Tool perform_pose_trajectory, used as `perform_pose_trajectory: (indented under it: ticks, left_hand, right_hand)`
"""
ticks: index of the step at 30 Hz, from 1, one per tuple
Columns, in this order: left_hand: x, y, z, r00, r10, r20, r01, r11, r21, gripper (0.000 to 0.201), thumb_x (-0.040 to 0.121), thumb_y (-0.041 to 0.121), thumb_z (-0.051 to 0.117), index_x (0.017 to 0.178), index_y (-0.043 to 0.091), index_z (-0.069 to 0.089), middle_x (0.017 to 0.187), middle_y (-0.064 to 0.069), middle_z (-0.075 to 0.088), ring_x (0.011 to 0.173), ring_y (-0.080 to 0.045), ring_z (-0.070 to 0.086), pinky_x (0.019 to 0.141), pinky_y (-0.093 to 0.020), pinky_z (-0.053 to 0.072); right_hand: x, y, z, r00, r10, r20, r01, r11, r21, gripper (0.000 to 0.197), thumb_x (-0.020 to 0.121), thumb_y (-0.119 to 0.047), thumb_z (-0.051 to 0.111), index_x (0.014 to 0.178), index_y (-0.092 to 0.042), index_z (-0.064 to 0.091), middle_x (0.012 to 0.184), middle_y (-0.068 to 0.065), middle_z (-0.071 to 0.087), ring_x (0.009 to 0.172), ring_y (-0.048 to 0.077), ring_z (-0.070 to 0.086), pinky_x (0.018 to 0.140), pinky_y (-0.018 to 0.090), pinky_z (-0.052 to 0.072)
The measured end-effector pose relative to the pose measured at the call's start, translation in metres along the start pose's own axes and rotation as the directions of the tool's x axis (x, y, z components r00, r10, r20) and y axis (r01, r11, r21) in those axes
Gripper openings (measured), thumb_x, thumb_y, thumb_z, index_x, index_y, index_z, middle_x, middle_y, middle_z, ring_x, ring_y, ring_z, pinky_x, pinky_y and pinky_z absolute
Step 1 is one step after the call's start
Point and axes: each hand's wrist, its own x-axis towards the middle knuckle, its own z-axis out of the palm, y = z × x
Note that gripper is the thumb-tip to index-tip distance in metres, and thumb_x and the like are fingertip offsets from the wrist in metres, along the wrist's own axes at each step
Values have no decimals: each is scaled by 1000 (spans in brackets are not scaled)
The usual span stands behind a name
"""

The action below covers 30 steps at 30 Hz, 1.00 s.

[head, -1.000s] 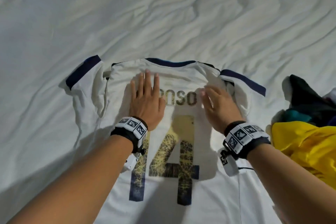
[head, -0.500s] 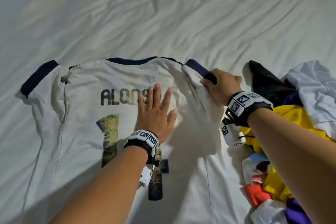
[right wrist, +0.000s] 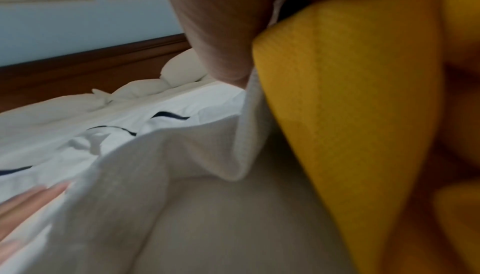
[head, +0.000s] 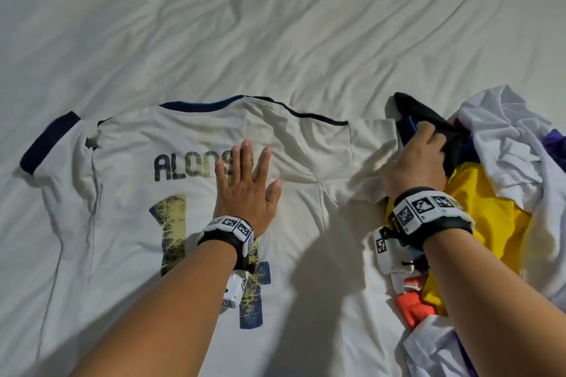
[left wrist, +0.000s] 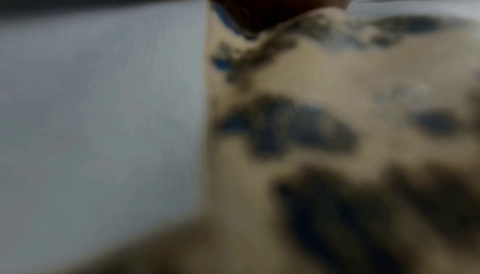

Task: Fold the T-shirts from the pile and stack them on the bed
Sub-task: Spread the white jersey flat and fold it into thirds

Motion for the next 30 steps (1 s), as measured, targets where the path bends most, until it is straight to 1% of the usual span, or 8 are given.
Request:
perform_pose_trajectory:
  ticks: [3, 6, 8, 10, 14, 22, 27, 30]
  left_hand:
    - [0, 0, 2, 1000, 3, 0, -3, 1000, 0, 71, 102, 57, 10, 162, 27, -14, 169, -15, -13, 157, -34, -11, 122, -63, 0]
    - [0, -1, 3, 1000, 5, -5, -5, 1000, -2, 73, 101, 56, 15, 162, 27, -11, 169, -15, -11, 157, -35, -9, 122, -64, 1]
    - [1, -2, 5, 1000, 6, -8, -6, 1000, -4, 73, 101, 57, 14, 162, 27, -11, 170, -15, -11, 157, -35, -10, 122, -64, 1]
    - [1, -2, 6, 1000, 5, -9, -5, 1000, -10, 72, 102, 58, 13, 162, 27, -12, 169, -15, -13, 157, -34, -11, 122, -64, 0]
    - [1, -3, 7, 1000, 8, 4, -8, 1000, -6, 72, 102, 59, 10, 162, 27, -13, 169, -14, -16, 156, -33, -14, 122, -63, 0]
    - [2, -2, 1, 998, -4, 58, 4, 1000, 2, 71, 101, 60, 3, 160, 28, -19, 168, -14, -21, 155, -33, -20, 121, -63, -5]
    - [9, -5, -17, 968, 21, 249, -11, 999, -42, 71, 102, 59, 9, 156, 31, -29, 163, -11, -35, 150, -31, -34, 119, -62, -14]
    - [3, -19, -47, 966, 89, 243, -33, 974, -223, 67, 106, 46, 32, 163, 32, 0, 169, -11, -20, 153, -29, -26, 123, -58, -10]
  right_hand:
    - [-13, -16, 10, 964, -260, -54, 248, 955, -163, 78, 86, -22, 64, 153, -11, 27, 162, 22, 22, 147, 43, 24, 113, 53, 23]
    - [-40, -34, 30, 740, -635, 223, 662, 746, -73, 68, 103, -42, 40, 162, -20, 12, 169, 12, -2, 156, 31, -4, 126, 49, 3]
    - [-45, -32, 46, 637, -644, 425, 719, 695, -25, 68, 105, -58, 18, 162, -28, -6, 167, 4, -18, 153, 25, -19, 126, 47, -6]
    - [-34, -18, 57, 661, -561, 499, 659, 751, -30, 69, 102, -64, 8, 160, -33, -14, 165, -1, -27, 152, 24, -26, 125, 49, -10]
    - [-13, 15, 52, 822, -376, 426, 441, 895, -61, 69, 101, -69, 12, 159, -39, -11, 166, -6, -25, 152, 22, -25, 123, 48, -10]
    - [-10, -8, 44, 956, -64, 286, 109, 984, -144, 75, 104, -44, 20, 158, 2, -3, 168, 20, -9, 155, 30, -15, 125, 45, -13]
    - [-57, -48, 41, 859, -436, 267, 458, 889, -19, 67, 108, -40, 22, 161, -6, -3, 168, 14, -12, 155, 28, -16, 126, 43, -8]
    - [-91, -83, 48, 796, -524, 303, 520, 848, 98, 65, 108, -42, 19, 161, -10, 1, 169, 11, -12, 155, 26, -17, 127, 43, -5]
